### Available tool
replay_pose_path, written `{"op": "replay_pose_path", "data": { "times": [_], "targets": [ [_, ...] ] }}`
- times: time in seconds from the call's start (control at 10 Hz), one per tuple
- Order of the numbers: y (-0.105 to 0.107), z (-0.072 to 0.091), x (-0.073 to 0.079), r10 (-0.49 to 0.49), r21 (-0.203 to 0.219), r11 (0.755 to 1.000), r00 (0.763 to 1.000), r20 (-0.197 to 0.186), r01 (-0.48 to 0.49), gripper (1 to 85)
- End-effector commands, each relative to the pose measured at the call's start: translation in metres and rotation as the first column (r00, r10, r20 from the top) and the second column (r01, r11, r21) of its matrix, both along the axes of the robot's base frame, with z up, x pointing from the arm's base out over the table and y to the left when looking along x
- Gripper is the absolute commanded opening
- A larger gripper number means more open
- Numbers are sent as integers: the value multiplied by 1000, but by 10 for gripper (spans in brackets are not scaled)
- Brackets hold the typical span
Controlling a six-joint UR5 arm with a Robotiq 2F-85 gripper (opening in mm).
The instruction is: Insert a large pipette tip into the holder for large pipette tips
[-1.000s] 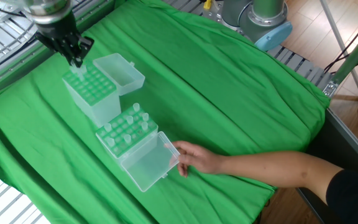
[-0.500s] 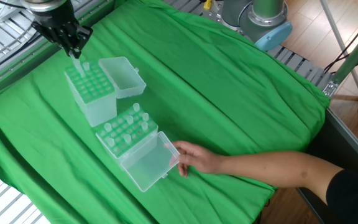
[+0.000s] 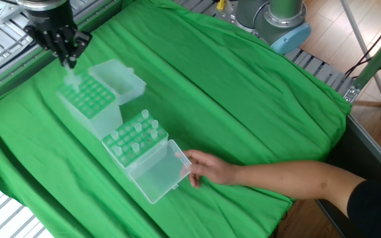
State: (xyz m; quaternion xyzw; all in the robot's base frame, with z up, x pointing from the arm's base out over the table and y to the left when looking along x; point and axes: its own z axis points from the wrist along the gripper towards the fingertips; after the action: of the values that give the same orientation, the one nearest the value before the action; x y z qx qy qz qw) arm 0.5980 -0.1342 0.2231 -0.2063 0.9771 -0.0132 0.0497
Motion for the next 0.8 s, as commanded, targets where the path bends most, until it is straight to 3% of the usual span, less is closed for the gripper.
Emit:
{"op": "replay_pose_path", "data": {
  "times": [0.0, 0.4, 0.7],
  "targets": [
    [7, 4, 18, 20, 26, 999, 997, 72, -22, 10],
    [1, 3, -21, 11, 2, 1000, 997, -81, -11, 10],
    [4, 40, -27, 31, 3, 1000, 990, -136, -30, 10]
  ]
}}
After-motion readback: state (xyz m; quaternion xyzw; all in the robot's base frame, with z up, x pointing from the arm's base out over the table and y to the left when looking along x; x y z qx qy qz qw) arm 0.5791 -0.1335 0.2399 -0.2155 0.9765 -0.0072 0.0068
